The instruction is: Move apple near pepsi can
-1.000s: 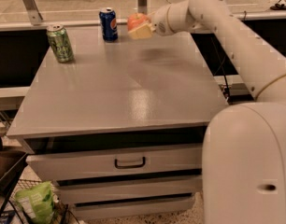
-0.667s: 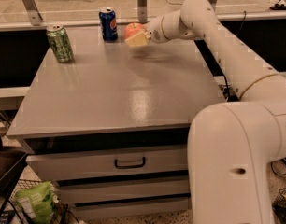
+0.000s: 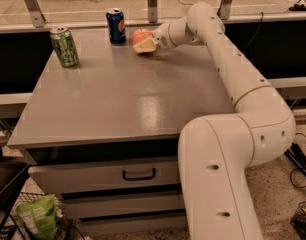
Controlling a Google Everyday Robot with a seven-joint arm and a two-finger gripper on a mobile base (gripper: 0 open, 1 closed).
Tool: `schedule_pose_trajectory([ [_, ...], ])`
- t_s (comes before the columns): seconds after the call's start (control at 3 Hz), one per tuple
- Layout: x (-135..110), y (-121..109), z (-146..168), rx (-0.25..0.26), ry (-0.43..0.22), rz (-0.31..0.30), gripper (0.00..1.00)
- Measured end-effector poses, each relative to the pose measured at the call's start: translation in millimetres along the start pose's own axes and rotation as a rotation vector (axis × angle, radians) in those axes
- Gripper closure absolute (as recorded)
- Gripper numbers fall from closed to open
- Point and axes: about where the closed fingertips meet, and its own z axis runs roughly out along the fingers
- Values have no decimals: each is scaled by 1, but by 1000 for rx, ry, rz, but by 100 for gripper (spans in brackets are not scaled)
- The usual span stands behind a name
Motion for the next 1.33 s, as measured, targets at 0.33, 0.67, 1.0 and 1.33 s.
schedule_pose_trajectory([
  [0.33,0,-11,3,18,-2,-11,100],
  [0.67,-3,-18,5,36,-9,-17,100],
  [1.0,-3,-17,8,33,-9,-17,82],
  [1.33,-2,-15,12,28,-7,-16,59],
])
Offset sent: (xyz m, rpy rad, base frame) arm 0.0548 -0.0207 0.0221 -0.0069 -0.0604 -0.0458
